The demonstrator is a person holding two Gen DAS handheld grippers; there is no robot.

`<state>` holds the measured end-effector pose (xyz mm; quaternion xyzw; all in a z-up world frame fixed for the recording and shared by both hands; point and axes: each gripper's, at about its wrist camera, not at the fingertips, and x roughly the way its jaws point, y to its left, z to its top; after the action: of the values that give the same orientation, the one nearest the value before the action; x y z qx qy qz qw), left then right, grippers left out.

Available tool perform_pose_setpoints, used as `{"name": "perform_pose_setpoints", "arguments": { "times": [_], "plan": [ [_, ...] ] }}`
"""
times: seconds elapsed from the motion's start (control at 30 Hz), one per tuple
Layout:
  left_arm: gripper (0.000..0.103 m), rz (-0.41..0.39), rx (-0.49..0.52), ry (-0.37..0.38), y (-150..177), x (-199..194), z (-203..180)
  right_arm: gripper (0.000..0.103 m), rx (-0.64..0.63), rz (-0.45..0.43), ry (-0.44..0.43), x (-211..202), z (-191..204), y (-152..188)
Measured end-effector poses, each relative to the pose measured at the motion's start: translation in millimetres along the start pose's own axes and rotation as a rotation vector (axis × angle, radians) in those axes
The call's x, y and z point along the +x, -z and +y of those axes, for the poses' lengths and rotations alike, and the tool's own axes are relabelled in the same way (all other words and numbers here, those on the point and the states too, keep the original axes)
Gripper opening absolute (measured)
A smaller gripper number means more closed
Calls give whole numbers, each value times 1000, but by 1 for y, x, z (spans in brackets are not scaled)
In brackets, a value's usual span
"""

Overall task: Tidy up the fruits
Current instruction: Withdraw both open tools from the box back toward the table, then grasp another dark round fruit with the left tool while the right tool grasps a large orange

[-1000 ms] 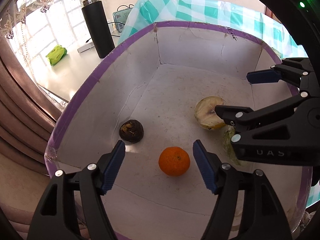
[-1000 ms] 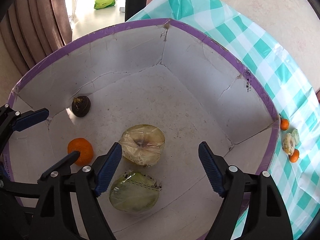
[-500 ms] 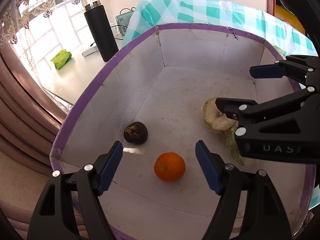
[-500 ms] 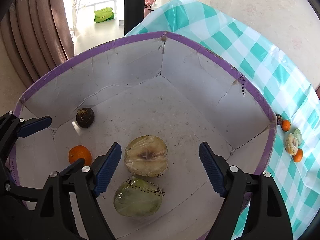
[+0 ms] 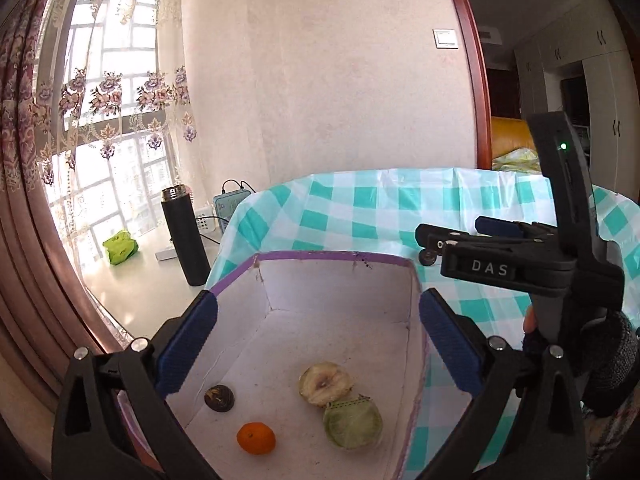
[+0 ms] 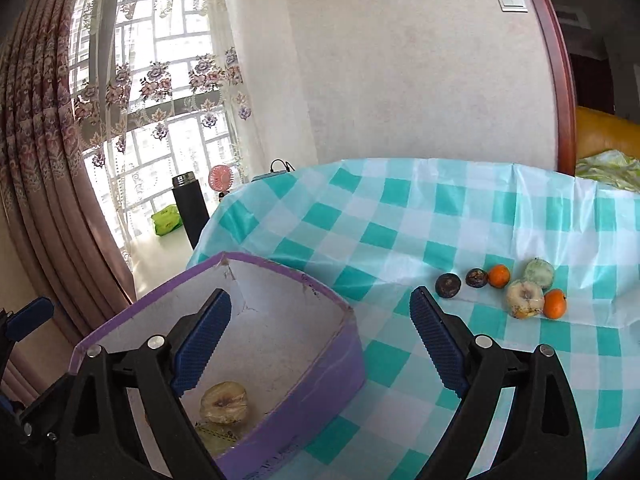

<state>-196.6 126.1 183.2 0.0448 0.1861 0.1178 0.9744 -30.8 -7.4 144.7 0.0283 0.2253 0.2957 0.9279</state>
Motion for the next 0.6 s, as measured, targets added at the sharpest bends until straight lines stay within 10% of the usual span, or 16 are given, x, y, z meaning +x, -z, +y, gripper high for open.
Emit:
{"name": "perform_pose_setpoints", "arguments": {
  "times": [0.37, 0.6],
  "plan": [
    [101, 109, 173, 340, 26, 59, -172, 88, 198, 235, 434, 12, -197, 57],
    [101, 321, 18, 244, 41, 182, -211, 88, 237, 331, 492, 30, -256, 76]
  ]
}}
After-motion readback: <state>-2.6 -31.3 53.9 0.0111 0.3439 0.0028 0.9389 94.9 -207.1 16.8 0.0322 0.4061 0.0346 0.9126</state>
